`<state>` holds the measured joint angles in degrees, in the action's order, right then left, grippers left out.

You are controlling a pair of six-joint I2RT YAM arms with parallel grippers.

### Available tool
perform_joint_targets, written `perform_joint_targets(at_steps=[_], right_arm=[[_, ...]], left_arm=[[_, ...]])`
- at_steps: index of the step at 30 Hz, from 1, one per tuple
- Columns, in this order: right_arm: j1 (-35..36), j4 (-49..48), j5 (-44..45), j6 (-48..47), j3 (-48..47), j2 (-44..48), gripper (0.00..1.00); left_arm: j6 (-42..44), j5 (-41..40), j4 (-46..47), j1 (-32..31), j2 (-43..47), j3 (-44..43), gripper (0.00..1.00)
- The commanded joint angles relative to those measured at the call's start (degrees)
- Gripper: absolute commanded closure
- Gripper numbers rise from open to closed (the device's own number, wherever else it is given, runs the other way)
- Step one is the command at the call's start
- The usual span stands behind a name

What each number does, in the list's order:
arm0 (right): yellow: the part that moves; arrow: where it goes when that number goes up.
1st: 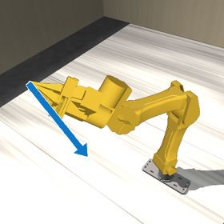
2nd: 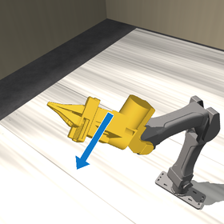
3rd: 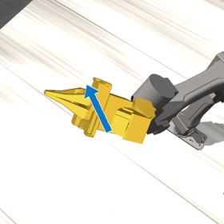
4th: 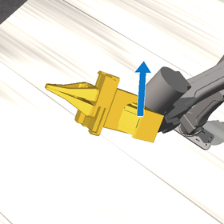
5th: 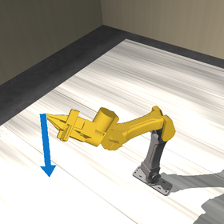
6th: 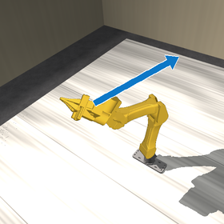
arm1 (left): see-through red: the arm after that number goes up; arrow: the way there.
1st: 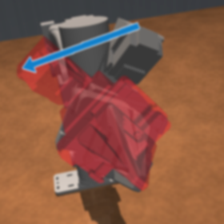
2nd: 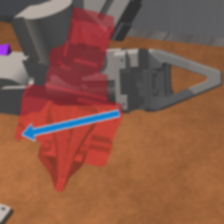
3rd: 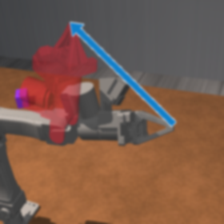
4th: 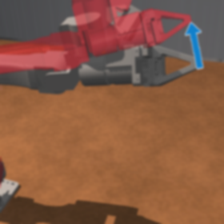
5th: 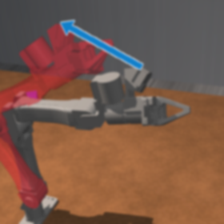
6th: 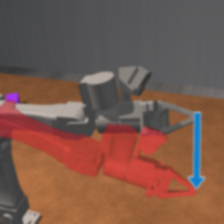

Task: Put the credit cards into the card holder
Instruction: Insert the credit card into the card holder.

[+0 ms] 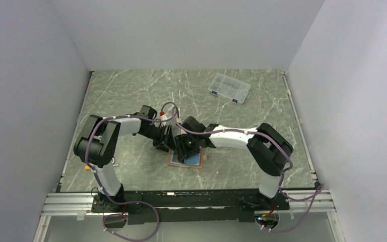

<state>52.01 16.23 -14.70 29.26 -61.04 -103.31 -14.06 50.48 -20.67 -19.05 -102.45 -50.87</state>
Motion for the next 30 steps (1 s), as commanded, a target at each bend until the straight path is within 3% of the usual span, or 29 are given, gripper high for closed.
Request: perform_joint_targets(at_steps=[1, 4, 7, 13, 20, 30], right_arm=[[0.5, -1.1, -0.3, -2.1, -1.4, 0.8, 0.54], [-0.7, -1.8, 0.3, -1.1, 1.4, 3.7, 0.55], [-3.6, -4.7, -2.2, 0.6, 4.7, 6.1, 0.64], [-7.7, -7.8, -6.7, 2.4, 6.5, 7.0, 0.68], [-9.3, -11.0, -11.2, 4.2, 7.5, 6.1, 0.60], [-9.2, -2.1, -4.3, 0.7, 7.1, 7.9, 0.58]], left_arm=[[2.8, 0.7, -1.0, 0.2, 0.9, -2.3, 0.49], [2.5, 0.3, -0.5, 1.1, 1.3, -1.9, 0.60], [2.7, 0.7, -0.7, 1.6, 0.8, -2.0, 0.71], [2.9, 0.2, -0.6, 1.6, 1.4, -1.8, 0.73], [2.9, 1.0, -0.4, 1.6, 1.4, -2.0, 0.79], [6.0, -1.1, -2.6, 1.5, 0.2, -4.2, 0.83]])
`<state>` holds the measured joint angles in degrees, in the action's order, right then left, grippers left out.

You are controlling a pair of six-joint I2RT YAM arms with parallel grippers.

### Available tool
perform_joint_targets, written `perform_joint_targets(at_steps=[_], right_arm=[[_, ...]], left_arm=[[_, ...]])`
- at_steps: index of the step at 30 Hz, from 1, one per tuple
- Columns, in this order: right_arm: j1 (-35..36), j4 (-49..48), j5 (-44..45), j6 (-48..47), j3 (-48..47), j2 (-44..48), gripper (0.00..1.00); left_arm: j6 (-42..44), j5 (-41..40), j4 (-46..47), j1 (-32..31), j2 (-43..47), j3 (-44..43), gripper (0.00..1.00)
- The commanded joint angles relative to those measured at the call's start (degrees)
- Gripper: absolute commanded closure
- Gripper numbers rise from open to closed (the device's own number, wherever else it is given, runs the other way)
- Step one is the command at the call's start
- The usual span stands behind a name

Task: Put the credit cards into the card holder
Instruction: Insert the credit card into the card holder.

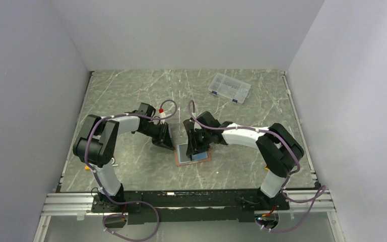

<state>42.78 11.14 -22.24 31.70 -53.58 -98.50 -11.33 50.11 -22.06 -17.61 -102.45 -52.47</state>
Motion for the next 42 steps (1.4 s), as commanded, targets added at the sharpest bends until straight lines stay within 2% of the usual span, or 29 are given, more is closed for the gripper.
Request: perform_joint_targets(at_steps=[1, 7, 12, 16, 20, 21, 42], right_arm=[[0.2, 2.7, 3.2, -1.3, 0.1, 3.2, 0.58], [2.9, 0.6, 3.6, 0.6, 2.2, 1.7, 0.58], [-0.2, 1.8, 4.2, 0.2, 0.8, 5.1, 0.62], [-3.4, 3.0, 3.8, -0.7, -1.6, 6.9, 0.75], [-3.8, 3.2, 5.6, -0.4, -2.2, 5.7, 0.99], [-3.8, 3.1, 6.1, -0.2, -2.3, 5.1, 1.00], [0.7, 0.2, 8.1, 2.0, -2.8, -2.4, 1.00]], left_arm=[[4.1, -1.2, -1.8, -0.1, -0.1, -3.1, 0.83], [8.9, -4.0, -4.2, -1.8, -1.1, -4.2, 0.83], [11.6, -5.5, -5.4, -2.9, -1.2, -4.6, 0.83], [12.8, -5.4, -5.3, -3.1, -1.6, -4.3, 0.83], [12.8, -5.6, -5.1, -3.0, -1.8, -3.9, 0.84], [12.8, -5.3, -5.0, -3.0, -1.9, -3.9, 0.84], [12.4, -5.5, -4.5, -3.1, -2.3, -3.6, 0.85]])
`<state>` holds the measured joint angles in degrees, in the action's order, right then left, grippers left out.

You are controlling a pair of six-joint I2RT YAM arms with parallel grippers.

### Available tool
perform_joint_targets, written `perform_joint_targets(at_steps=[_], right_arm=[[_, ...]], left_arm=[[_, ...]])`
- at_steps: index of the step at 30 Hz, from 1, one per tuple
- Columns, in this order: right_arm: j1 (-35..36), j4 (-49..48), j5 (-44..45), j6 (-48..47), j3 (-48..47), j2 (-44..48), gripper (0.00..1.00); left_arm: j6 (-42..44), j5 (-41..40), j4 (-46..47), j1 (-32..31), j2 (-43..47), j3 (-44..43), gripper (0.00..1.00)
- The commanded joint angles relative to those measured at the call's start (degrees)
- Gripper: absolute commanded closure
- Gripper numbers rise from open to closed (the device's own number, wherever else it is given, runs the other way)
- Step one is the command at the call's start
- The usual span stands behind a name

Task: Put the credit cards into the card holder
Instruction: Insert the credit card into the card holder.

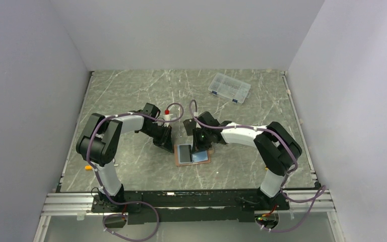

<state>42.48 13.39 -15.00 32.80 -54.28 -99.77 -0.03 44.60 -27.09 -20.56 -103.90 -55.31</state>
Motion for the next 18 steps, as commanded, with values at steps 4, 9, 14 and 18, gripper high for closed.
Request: perform_joint_targets(at_steps=[4, 9, 14, 18], right_arm=[[2.2, -3.0, 0.2, 1.8, -2.3, -1.7, 1.00], [3.9, -2.0, 1.3, 2.0, -3.2, -1.3, 1.00], [5.3, -1.0, 1.5, 1.5, -3.7, -1.6, 1.00], [5.8, -1.0, 1.3, 1.5, -3.4, -2.0, 1.00]], left_arm=[[1.2, -0.5, 0.4, -0.7, -1.5, -1.1, 0.86], [0.8, -0.5, 0.7, -1.0, -1.9, -2.0, 0.86], [1.0, -0.2, 1.0, -1.4, -1.8, -2.0, 0.86], [1.2, 0.4, 1.0, -1.6, -1.5, -1.6, 0.86]])
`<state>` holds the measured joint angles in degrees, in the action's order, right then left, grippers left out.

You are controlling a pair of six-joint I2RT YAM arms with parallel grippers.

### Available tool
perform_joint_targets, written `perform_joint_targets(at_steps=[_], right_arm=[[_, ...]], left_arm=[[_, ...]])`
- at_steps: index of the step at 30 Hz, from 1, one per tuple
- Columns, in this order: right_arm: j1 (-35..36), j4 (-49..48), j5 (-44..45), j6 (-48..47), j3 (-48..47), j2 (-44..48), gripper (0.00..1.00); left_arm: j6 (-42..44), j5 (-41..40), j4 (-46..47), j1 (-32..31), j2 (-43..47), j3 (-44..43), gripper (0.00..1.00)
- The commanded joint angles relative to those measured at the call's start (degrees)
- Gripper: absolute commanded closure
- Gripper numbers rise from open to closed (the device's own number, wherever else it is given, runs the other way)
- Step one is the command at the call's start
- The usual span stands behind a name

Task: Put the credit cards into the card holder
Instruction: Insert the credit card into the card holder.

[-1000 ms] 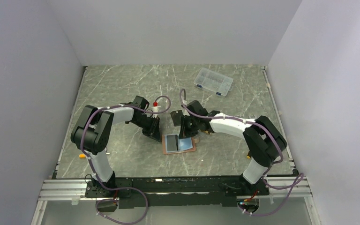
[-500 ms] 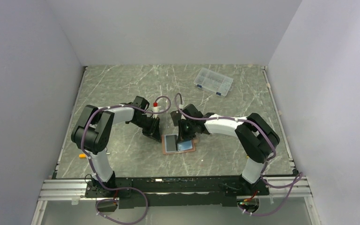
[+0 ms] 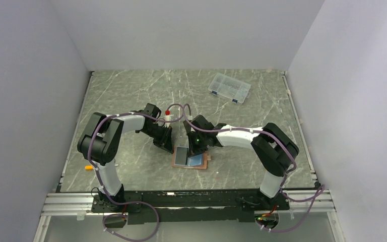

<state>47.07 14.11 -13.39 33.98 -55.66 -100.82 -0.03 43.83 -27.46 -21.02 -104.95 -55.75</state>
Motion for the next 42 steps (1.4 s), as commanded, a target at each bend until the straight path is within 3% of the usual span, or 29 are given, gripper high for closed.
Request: perform_joint_targets(at_steps=[1, 7, 10, 13, 16, 17, 18, 24, 28, 32, 36, 40, 42], right_arm=[[1.1, -1.6, -0.3, 0.3, -1.9, -1.1, 1.00], [0.7, -0.9, -0.4, 0.2, -1.9, -0.5, 1.00], [-1.7, 0.0, -0.8, -0.3, -1.2, 2.7, 0.84], [-5.9, 0.1, -2.6, -0.6, -0.5, 6.5, 0.70], [-9.9, 0.6, -4.0, -0.9, -0.2, 9.8, 0.62], [-11.4, 0.4, -4.5, -0.7, 0.1, 10.8, 0.59], [-12.9, 0.0, -5.0, -0.2, 0.6, 11.9, 0.55], [-22.5, -1.4, -4.8, 3.0, 5.8, 17.7, 0.41], [-28.1, 0.6, -0.9, 4.6, 9.0, 21.0, 0.35], [-31.8, 1.3, 2.9, 6.2, 12.4, 25.0, 0.33], [-35.4, 1.3, 3.9, 8.0, 15.8, 27.1, 0.30], [-38.0, 0.2, 2.2, 8.6, 17.6, 27.1, 0.28], [-38.6, -0.1, 1.7, 8.5, 17.5, 26.9, 0.28]], left_arm=[[1.2, 1.5, 1.4, -1.2, -0.4, -1.0, 0.86], [3.7, 3.4, -2.3, -1.5, -0.2, -2.8, 0.86], [6.7, 4.7, -7.0, -0.6, 0.2, -5.5, 0.84], [9.5, 4.2, -10.5, 0.3, 3.0, -7.9, 0.75], [12.3, 1.6, -12.9, 1.3, 7.1, -9.5, 0.56], [13.5, 0.9, -13.9, 1.6, 8.4, -10.3, 0.17], [14.5, -0.1, -15.4, 1.9, 9.6, -11.0, 0.03], [20.2, -8.7, -22.7, 2.0, 14.0, -18.6, 0.01], [24.4, -12.9, -31.1, 2.8, 8.7, -30.5, 0.01], [24.3, -2.3, -37.6, 7.6, 2.3, -42.0, 0.01], [23.0, -5.1, -38.1, 5.7, -0.3, -52.8, 0.01], [16.1, 2.6, -28.1, 6.4, 0.8, -53.4, 0.01], [15.1, 11.2, -24.6, 8.4, -0.3, -51.0, 0.01]])
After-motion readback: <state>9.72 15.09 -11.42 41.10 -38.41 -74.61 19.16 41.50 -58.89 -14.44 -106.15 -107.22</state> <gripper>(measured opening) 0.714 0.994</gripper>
